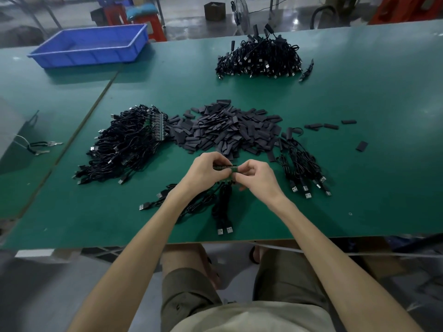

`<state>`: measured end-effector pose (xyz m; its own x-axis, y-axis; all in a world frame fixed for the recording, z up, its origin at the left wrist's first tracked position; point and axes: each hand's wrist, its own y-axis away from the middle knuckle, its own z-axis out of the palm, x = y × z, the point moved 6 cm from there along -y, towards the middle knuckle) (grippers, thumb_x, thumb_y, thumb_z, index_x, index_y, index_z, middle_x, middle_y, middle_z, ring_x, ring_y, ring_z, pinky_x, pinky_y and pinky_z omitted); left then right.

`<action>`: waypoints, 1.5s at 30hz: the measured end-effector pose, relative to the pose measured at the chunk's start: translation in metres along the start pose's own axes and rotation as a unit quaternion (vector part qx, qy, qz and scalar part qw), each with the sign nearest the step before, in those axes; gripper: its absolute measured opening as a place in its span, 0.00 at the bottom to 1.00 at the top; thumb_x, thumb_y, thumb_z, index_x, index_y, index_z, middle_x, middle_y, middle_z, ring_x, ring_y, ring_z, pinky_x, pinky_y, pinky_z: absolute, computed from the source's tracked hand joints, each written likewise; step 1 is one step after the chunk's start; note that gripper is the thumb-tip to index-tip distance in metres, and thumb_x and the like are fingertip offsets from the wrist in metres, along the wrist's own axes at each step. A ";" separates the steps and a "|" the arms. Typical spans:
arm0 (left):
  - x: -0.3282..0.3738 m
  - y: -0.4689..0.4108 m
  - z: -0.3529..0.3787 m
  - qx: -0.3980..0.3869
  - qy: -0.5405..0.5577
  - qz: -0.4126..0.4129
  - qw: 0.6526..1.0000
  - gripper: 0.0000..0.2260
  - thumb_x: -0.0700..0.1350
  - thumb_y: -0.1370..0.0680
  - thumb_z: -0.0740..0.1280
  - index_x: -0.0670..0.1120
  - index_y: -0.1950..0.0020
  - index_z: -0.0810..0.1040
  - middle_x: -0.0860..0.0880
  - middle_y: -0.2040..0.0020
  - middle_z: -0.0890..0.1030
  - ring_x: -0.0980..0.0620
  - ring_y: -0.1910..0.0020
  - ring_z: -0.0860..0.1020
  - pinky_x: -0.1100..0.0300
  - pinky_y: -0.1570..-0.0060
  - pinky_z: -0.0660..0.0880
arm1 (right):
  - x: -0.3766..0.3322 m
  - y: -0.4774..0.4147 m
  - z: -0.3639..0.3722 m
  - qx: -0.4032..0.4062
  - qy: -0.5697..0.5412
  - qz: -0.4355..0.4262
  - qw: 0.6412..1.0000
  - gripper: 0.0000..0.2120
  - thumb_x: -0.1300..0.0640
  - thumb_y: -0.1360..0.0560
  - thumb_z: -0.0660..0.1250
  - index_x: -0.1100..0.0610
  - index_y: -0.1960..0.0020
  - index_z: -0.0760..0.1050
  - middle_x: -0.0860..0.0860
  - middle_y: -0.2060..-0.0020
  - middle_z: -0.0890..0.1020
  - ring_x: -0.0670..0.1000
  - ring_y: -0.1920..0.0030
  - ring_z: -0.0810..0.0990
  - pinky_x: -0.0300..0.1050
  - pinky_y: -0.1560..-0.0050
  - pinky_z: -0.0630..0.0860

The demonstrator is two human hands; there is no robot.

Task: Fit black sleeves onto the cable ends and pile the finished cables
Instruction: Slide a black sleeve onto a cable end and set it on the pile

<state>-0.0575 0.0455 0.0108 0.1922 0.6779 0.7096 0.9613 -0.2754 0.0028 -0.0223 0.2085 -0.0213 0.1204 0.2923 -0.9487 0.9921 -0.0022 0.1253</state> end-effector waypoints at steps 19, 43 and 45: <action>-0.003 0.004 0.014 0.067 0.039 -0.082 0.994 0.03 0.40 0.24 0.74 0.47 0.54 0.82 0.54 0.57 0.82 0.59 0.57 0.81 0.72 0.60 0.76 | 0.000 0.001 0.006 0.059 0.078 -0.028 0.995 0.06 0.59 0.24 0.76 0.59 0.56 0.81 0.52 0.64 0.85 0.46 0.66 0.83 0.44 0.60 0.81; -0.054 0.002 -0.046 0.158 -0.316 0.053 0.934 0.18 0.37 0.22 0.70 0.46 0.33 0.78 0.46 0.35 0.75 0.44 0.34 0.71 0.47 0.31 0.57 | 0.033 -0.013 -0.026 0.092 -0.378 0.028 0.921 0.06 0.60 0.14 0.61 0.59 0.43 0.76 0.53 0.56 0.85 0.54 0.52 0.87 0.46 0.49 0.82; -0.047 -0.007 -0.033 0.097 -0.306 0.082 0.944 0.19 0.39 0.21 0.70 0.48 0.30 0.76 0.48 0.32 0.75 0.46 0.32 0.71 0.49 0.31 0.59 | 0.036 -0.014 -0.025 0.094 -0.326 0.024 0.941 0.08 0.59 0.15 0.63 0.60 0.42 0.79 0.50 0.60 0.85 0.51 0.56 0.86 0.46 0.47 0.82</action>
<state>-0.0801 -0.0071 0.0004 0.3624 0.9199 0.1498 0.9155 -0.3212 -0.2424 -0.0330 0.2424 -0.0497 0.1010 -0.3599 -0.9275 0.9662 -0.1868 0.1777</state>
